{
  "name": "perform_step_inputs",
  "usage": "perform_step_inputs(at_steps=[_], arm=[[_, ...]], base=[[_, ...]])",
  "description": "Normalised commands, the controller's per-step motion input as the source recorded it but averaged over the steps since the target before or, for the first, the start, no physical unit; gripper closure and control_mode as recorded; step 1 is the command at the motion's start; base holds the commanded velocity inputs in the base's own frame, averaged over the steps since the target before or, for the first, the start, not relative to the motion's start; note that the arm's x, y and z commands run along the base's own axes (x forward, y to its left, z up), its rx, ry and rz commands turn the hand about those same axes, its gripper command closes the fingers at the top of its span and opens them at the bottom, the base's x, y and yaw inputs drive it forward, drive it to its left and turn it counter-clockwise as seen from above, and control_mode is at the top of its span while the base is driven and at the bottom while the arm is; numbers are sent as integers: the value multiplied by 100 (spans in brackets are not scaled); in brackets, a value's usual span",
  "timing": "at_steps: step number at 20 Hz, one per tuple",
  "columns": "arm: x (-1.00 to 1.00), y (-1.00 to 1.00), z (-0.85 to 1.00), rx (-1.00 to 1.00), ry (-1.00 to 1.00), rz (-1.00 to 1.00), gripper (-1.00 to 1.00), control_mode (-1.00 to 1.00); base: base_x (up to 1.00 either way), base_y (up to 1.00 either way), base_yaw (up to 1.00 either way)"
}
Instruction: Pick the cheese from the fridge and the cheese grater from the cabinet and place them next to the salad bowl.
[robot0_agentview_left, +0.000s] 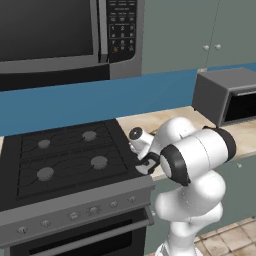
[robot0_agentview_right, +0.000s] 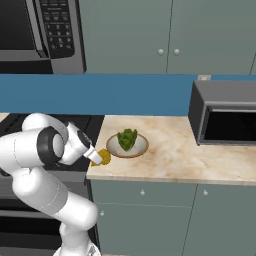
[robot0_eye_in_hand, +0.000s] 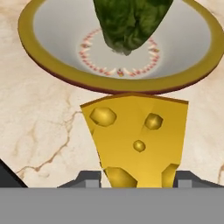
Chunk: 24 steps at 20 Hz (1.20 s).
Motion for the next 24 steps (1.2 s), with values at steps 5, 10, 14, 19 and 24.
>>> perform_step_inputs(at_steps=[5, 10, 14, 19, 24], arm=[[0, 0, -6, 0, -1, 0, -100, -100], [-1, 0, 0, 0, 0, -2, -100, -100], [-3, 0, 0, 4, 0, -5, -100, -100], [-13, 0, 15, 6, 0, -10, -100, -100], [-3, 0, 31, 4, 0, -5, -100, -100]], base=[[0, 0, 0], [0, 0, 0], [0, 0, 0], [0, 0, 0], [0, 0, 0]])
